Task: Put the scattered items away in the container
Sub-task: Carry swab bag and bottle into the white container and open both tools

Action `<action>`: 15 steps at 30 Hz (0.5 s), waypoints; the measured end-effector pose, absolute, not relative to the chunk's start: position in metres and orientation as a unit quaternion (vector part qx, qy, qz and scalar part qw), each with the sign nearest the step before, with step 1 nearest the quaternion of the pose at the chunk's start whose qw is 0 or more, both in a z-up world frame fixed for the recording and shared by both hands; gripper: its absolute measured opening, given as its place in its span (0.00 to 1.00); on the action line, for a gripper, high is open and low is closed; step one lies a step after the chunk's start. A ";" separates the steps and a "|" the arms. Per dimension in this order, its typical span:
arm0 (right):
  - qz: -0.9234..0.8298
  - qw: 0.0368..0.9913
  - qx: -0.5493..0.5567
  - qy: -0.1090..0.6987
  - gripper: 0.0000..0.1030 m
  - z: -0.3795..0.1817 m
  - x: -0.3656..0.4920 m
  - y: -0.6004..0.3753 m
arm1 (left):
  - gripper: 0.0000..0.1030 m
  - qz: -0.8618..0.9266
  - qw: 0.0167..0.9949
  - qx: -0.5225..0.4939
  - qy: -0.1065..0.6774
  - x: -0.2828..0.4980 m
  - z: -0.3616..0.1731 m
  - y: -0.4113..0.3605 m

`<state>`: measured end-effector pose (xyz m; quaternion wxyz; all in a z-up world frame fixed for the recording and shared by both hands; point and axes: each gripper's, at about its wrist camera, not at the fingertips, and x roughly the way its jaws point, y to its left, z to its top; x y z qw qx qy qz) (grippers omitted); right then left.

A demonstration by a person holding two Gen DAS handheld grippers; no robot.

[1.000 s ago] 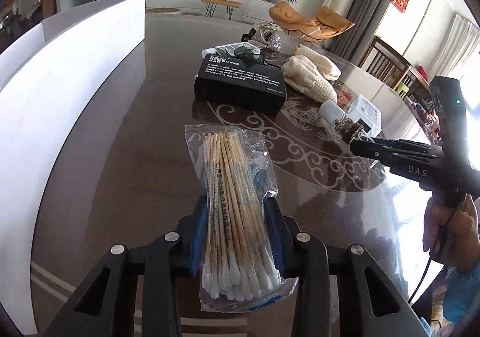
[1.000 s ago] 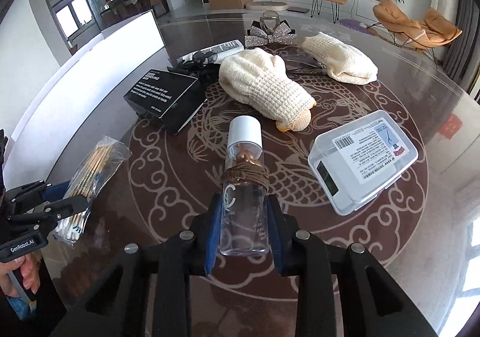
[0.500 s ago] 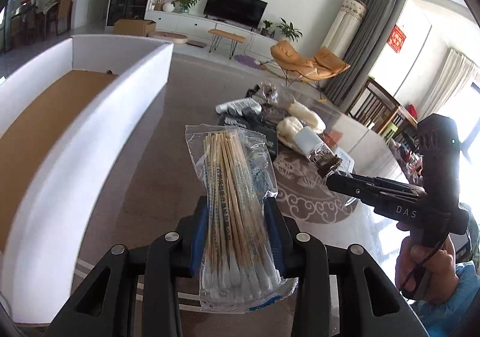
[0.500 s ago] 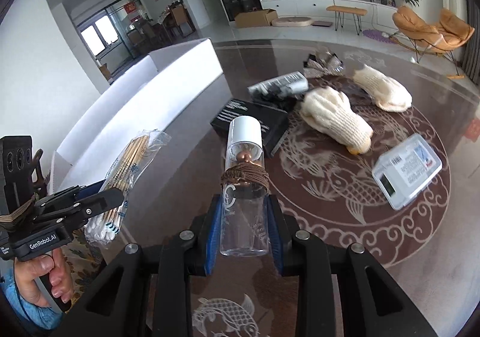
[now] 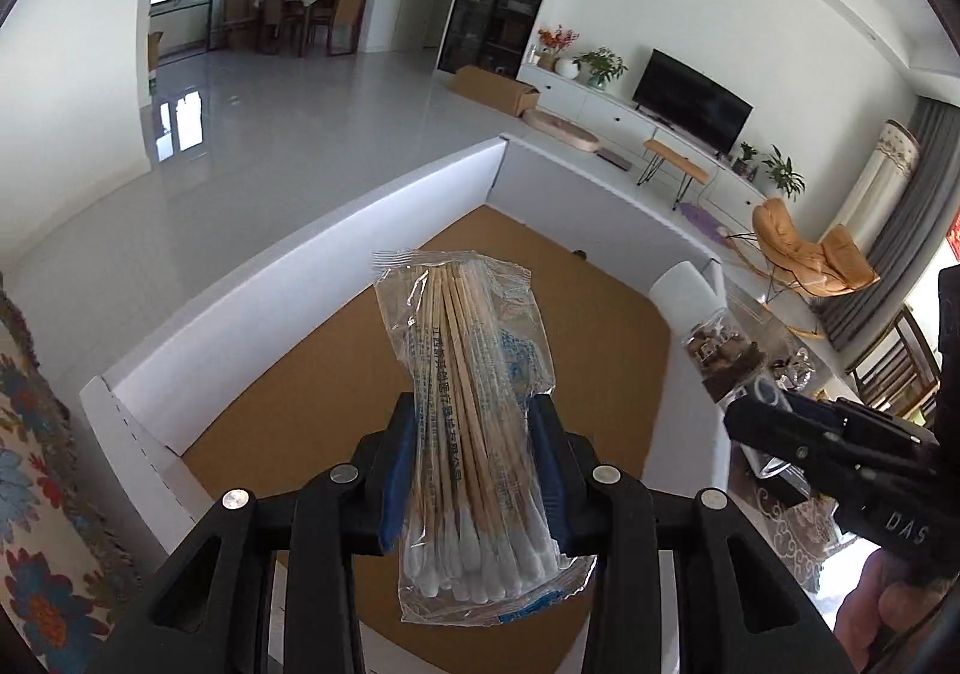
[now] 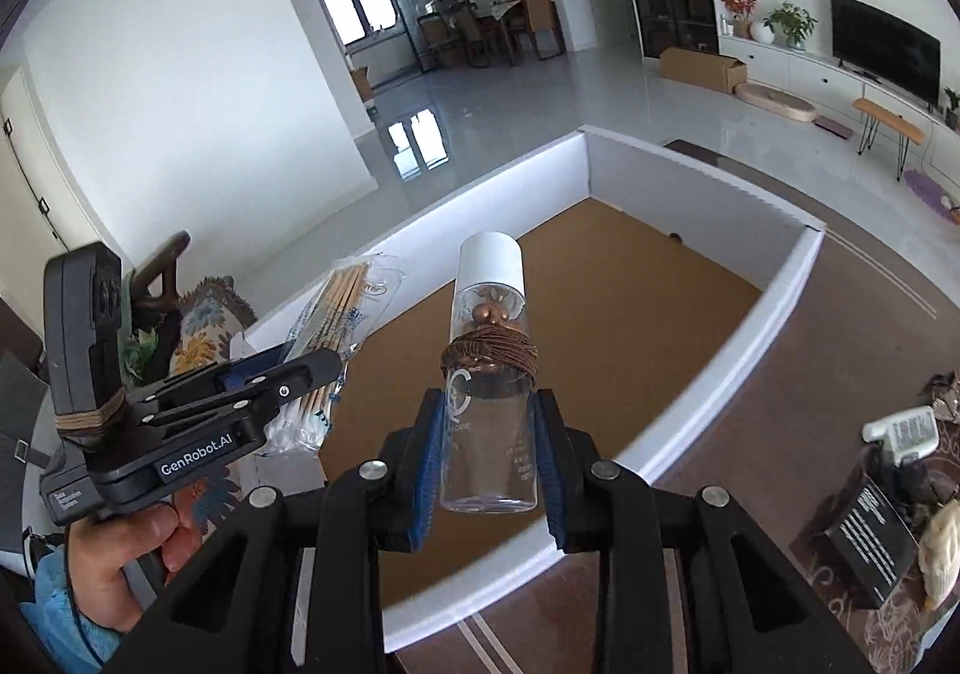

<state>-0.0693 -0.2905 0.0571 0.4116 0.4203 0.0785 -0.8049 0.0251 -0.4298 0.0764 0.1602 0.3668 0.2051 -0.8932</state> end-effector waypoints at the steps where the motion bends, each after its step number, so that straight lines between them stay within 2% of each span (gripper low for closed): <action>1: -0.801 0.408 0.428 0.091 0.28 0.047 -0.072 -0.307 | 0.35 -0.888 0.166 0.375 0.207 0.021 0.070 -0.438; 8: -0.785 0.386 0.465 0.133 0.30 -0.001 -0.091 -0.370 | 0.36 -0.867 0.185 0.416 0.201 0.008 0.045 -0.459; 10: -0.789 0.372 0.468 0.139 0.35 -0.006 -0.094 -0.376 | 0.38 -0.858 0.193 0.429 0.206 0.006 0.037 -0.462; 11: -0.790 0.367 0.470 0.144 0.46 -0.008 -0.096 -0.378 | 0.38 -0.855 0.197 0.432 0.210 0.005 0.035 -0.463; 15: -0.789 0.370 0.467 0.151 0.48 -0.006 -0.097 -0.377 | 0.42 -0.847 0.211 0.441 0.208 0.005 0.028 -0.460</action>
